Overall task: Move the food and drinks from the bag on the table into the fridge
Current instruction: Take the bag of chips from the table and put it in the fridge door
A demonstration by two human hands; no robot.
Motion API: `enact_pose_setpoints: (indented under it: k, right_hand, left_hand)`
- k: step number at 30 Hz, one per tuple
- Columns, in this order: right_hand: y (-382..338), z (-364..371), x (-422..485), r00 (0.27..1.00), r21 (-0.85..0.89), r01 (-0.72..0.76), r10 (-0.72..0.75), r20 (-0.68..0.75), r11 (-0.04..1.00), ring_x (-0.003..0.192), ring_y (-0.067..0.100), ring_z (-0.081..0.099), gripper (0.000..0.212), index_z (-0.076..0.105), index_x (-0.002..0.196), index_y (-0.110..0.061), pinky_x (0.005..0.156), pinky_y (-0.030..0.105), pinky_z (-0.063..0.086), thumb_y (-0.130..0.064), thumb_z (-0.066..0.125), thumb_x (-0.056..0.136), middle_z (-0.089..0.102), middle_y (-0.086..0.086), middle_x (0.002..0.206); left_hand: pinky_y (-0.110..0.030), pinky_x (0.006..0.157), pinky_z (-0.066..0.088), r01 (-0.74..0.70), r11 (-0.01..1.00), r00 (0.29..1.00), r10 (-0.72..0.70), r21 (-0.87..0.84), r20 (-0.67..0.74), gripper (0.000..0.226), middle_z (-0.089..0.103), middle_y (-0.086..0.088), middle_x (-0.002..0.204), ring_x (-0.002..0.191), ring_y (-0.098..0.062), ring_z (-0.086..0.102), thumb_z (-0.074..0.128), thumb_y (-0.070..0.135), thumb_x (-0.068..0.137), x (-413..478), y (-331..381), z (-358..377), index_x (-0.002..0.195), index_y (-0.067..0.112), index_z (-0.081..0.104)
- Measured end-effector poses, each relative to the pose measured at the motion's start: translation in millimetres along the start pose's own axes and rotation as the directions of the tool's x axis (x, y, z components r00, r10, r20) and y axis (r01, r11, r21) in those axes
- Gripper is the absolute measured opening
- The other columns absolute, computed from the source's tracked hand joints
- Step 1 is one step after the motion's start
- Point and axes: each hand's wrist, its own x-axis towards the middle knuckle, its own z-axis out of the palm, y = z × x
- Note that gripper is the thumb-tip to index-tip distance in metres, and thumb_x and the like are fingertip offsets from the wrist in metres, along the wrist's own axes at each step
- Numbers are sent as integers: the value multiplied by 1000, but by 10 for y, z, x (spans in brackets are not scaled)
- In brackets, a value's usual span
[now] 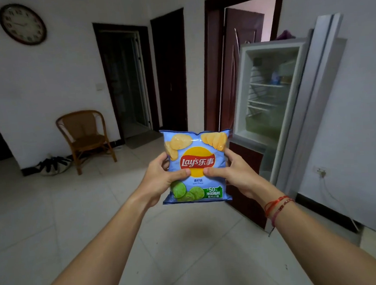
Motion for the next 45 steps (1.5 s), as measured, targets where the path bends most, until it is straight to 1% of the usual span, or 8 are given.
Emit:
enact_pose_setpoints:
  k: [9,14,19,24,33,36,42,45]
  right_hand:
    - [155,-317,1292,1000,-17,-23,23,-14,1000,98,27,75,63,58,131,-22,85,45,61,-5,85,77,77,5,111]
    - [283,-404,2124,999,-25,-9,8,-34,1000,100,26,75,63,60,130,-20,89,46,60,-3,85,76,75,6,116]
    - [360,-457,3068,997,-34,2,-4,-77,999,102,26,74,61,62,128,-21,86,45,61,-1,85,75,72,6,120]
    - [348,-574,3907,991,-38,5,-10,-134,999,100,25,75,60,62,127,-23,80,41,62,-2,85,76,74,4,116]
    - [514,-1034,5025,979,-56,-31,19,-203,998,96,25,76,58,61,123,-25,80,43,62,-1,85,75,76,4,111]
    - [629,-1237,5429,977,-64,-44,30,-209,997,97,26,75,61,61,125,-25,84,47,62,-2,86,75,77,3,110]
    - [897,-1767,6389,971,-72,-60,41,-235,996,99,26,74,61,62,123,-30,84,51,61,-6,88,73,72,5,118]
    - [959,-2133,6874,971,-45,-52,40,-237,998,95,24,76,59,62,122,-28,79,46,63,-3,85,74,74,3,113]
  left_hand:
    - [-40,78,60,1,1000,1000,-1,-2,9,52,74,-7,109,98,-27,72,79,-2,74,1328,-219,-218,120,11,59]
    - [-36,73,60,-1,1000,1000,1,-10,27,49,74,-5,107,97,-26,72,78,-2,76,2137,-374,-452,118,14,60]
    - [-38,74,61,-7,1000,998,8,-7,64,50,74,-6,109,96,-26,72,79,-1,76,3107,-494,-770,119,15,60]
    - [-36,71,61,-17,1000,994,18,-10,111,50,74,-4,108,95,-25,73,78,-1,76,4070,-518,-978,120,15,60]
    - [-35,76,60,-27,999,980,21,28,199,47,74,-3,109,99,-22,72,76,3,78,5437,-828,-1019,120,14,59]
    - [-28,70,59,-34,997,980,20,68,199,41,75,4,103,95,-18,73,76,5,78,5894,-972,-1003,114,18,61]
    - [-30,73,60,-45,992,977,20,116,213,42,74,2,107,97,-18,72,75,5,80,7018,-1310,-889,118,17,61]
    - [-33,79,60,-41,993,974,14,114,227,46,73,1,111,100,-19,71,75,3,80,7667,-1445,-729,121,18,60]
